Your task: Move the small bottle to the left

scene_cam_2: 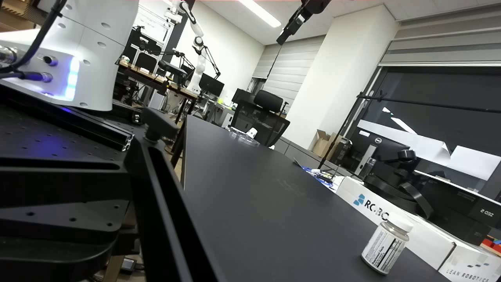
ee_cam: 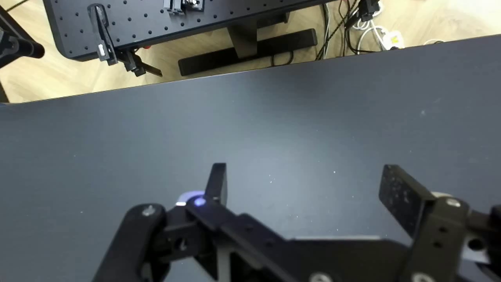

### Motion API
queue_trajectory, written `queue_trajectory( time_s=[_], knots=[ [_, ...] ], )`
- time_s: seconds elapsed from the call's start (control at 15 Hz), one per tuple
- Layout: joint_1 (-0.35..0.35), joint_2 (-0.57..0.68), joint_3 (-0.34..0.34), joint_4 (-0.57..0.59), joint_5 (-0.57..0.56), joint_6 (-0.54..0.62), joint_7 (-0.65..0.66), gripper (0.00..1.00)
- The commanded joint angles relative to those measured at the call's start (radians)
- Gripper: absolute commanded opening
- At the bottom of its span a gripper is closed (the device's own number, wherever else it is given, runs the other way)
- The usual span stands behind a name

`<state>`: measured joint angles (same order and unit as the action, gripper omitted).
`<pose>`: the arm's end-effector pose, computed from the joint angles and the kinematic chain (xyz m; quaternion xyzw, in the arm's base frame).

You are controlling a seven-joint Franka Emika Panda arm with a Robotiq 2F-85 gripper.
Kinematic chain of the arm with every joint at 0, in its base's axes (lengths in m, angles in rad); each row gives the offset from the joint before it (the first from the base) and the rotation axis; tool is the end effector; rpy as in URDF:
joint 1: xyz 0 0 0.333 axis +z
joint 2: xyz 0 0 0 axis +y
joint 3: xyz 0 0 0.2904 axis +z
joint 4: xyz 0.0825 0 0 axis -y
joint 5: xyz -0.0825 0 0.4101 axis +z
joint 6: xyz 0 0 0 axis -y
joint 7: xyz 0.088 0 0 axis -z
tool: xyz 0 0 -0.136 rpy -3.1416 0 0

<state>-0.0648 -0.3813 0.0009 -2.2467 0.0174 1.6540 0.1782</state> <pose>0.4416 -0.0260 0.4417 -0.9869 0.1217 0.1058 0.0023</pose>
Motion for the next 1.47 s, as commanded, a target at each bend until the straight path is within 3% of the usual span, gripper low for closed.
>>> queue_trajectory(
  time_s=[0.0, 0.2, 0.47, 0.73, 1.0, 1.2, 1.27, 1.4],
  knots=[
    [-0.041, 0.043, -0.054, 0.048, -0.009, 0.062, -0.001, 1.0],
    [-0.113, 0.107, -0.135, 0.12, 0.004, 0.145, 0.014, 1.0],
    [-0.199, 0.257, -0.255, 0.291, 0.052, 0.143, 0.022, 1.0],
    [-0.255, 0.412, -0.334, 0.497, 0.178, 0.133, 0.061, 1.0],
    [-0.294, 0.584, -0.358, 0.71, 0.316, 0.147, 0.168, 1.0],
    [-0.314, 0.682, -0.356, 0.844, 0.354, 0.11, 0.309, 1.0],
    [-0.308, 0.601, -0.345, 0.719, 0.335, 0.167, 0.204, 1.0],
    [-0.31, 0.63, -0.341, 0.742, 0.334, 0.169, 0.209, 1.0]
  ],
)
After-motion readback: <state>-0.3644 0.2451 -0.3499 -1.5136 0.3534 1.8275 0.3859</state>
